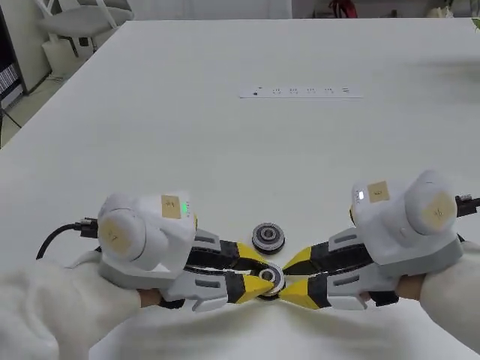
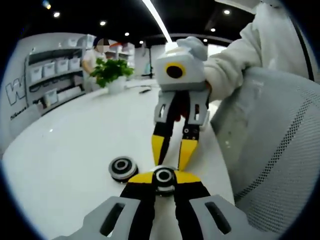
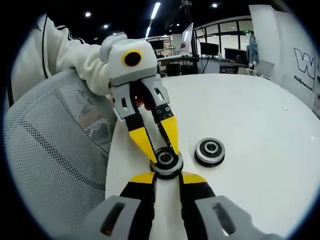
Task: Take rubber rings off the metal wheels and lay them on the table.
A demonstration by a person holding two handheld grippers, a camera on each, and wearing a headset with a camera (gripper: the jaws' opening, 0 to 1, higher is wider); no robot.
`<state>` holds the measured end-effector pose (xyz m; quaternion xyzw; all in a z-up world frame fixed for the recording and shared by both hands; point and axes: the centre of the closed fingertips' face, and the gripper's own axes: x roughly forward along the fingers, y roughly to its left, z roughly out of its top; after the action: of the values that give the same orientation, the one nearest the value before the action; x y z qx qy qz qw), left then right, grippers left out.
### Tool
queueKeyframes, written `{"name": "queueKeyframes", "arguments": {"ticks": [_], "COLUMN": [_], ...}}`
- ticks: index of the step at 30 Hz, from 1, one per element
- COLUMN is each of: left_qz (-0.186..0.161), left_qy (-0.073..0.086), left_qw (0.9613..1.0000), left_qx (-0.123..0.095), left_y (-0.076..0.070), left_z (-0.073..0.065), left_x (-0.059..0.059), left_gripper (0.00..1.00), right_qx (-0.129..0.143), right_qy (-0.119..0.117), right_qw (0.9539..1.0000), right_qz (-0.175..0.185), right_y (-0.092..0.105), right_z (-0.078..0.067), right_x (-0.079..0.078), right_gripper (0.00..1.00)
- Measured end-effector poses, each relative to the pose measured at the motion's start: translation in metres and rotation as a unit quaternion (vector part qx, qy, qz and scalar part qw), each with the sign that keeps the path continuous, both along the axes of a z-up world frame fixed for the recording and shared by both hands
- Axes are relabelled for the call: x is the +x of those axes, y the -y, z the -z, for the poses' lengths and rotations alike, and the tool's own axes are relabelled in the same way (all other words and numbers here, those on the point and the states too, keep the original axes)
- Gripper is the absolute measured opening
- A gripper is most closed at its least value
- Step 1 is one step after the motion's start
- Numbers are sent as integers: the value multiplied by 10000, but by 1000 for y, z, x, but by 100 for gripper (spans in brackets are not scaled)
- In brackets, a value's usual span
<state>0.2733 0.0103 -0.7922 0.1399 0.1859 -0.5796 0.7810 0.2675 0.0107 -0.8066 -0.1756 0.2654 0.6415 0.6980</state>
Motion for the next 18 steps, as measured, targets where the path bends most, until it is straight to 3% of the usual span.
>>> {"name": "queueKeyframes", "arguments": {"ticks": [18], "left_qz": [10], "left_qy": [130], "left_qw": [9998], "left_qx": [-146], "left_y": [1], "left_z": [-1], "left_x": [4], "left_gripper": [14], "right_qx": [-253], "right_qy": [280], "right_qw": [9993], "right_qz": [-53], "right_y": [2], "right_z": [3], "right_x": [5], "right_gripper": [6]}}
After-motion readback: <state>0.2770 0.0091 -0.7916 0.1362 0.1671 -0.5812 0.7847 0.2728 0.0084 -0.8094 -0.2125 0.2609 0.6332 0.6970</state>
